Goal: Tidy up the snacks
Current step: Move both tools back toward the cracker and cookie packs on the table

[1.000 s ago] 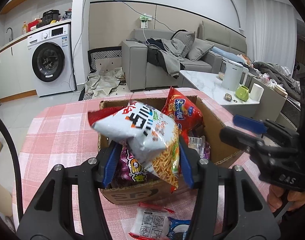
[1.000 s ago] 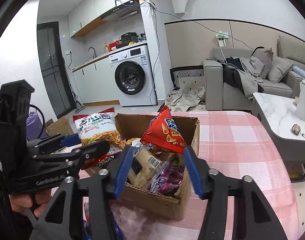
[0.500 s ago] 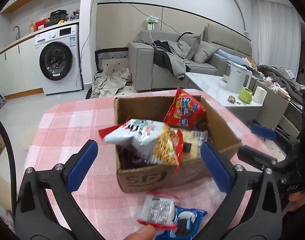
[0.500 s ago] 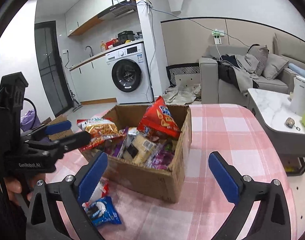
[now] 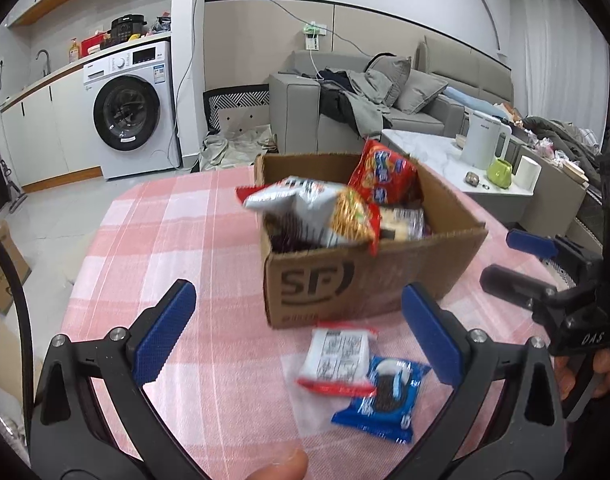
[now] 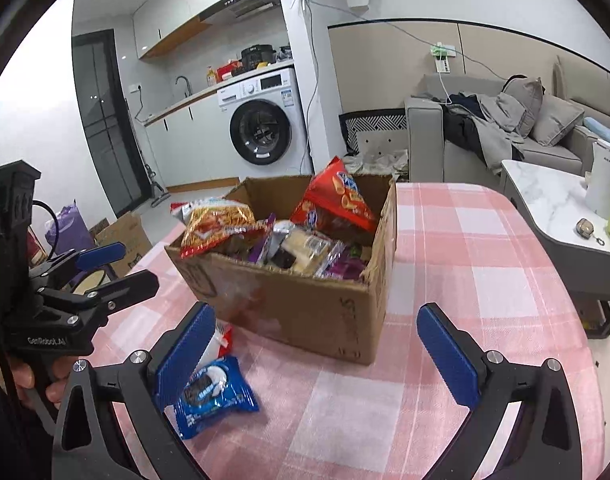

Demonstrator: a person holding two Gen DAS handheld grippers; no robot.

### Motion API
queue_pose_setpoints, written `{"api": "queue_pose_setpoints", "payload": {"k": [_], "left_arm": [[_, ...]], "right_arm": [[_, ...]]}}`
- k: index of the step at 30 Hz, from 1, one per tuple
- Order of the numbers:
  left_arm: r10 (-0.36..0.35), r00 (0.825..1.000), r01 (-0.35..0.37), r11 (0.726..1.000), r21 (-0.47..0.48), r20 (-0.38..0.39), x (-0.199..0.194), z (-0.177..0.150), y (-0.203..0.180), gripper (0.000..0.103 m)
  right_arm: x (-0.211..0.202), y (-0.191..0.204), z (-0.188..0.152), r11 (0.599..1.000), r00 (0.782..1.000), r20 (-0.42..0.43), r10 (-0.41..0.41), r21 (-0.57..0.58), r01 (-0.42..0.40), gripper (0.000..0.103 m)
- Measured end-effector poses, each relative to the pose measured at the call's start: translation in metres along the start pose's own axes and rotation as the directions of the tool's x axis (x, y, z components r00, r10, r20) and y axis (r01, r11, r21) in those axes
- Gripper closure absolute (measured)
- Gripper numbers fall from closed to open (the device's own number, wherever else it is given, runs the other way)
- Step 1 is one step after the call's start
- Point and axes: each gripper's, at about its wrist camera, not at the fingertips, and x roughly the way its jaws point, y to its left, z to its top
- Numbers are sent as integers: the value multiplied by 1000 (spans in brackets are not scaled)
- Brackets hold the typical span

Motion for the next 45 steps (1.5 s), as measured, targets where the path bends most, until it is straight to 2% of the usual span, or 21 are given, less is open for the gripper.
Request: {"api": "queue_pose_setpoints", "payload": {"k": [14, 25, 29, 34, 36, 39, 45], "left_arm": [[40, 997, -43, 998, -47, -67, -2, -37, 19, 1], [53, 994, -58, 997, -50, -100, 5, -38, 23, 1], [52, 992, -59, 996, -60, -115, 11, -38, 26, 1], [49, 990, -57, 996, -64, -130, 17, -39, 28, 1], [47, 990, -56, 996, -63, -133, 20, -40, 28, 1], [47, 989, -56, 997, -62, -138, 22, -43, 28, 1], [45, 988, -55, 996, -64, -147, 28, -44, 29, 1]], "right_arm": [[19, 25, -24, 997, 992, -120, 25, -63, -33, 0], [51, 53, -47, 986, 962, -260, 77, -126, -113, 0], [61, 61, -55, 982, 951, -292, 103, -124, -145, 0], [71, 71, -62, 977, 948, -300, 106, -144, -155, 1], [77, 75, -66, 977, 943, -315, 110, -141, -161, 4], [85, 79, -71, 976, 935, -337, 113, -140, -169, 18], [85, 84, -70, 973, 933, -334, 131, -136, -185, 24]]}}
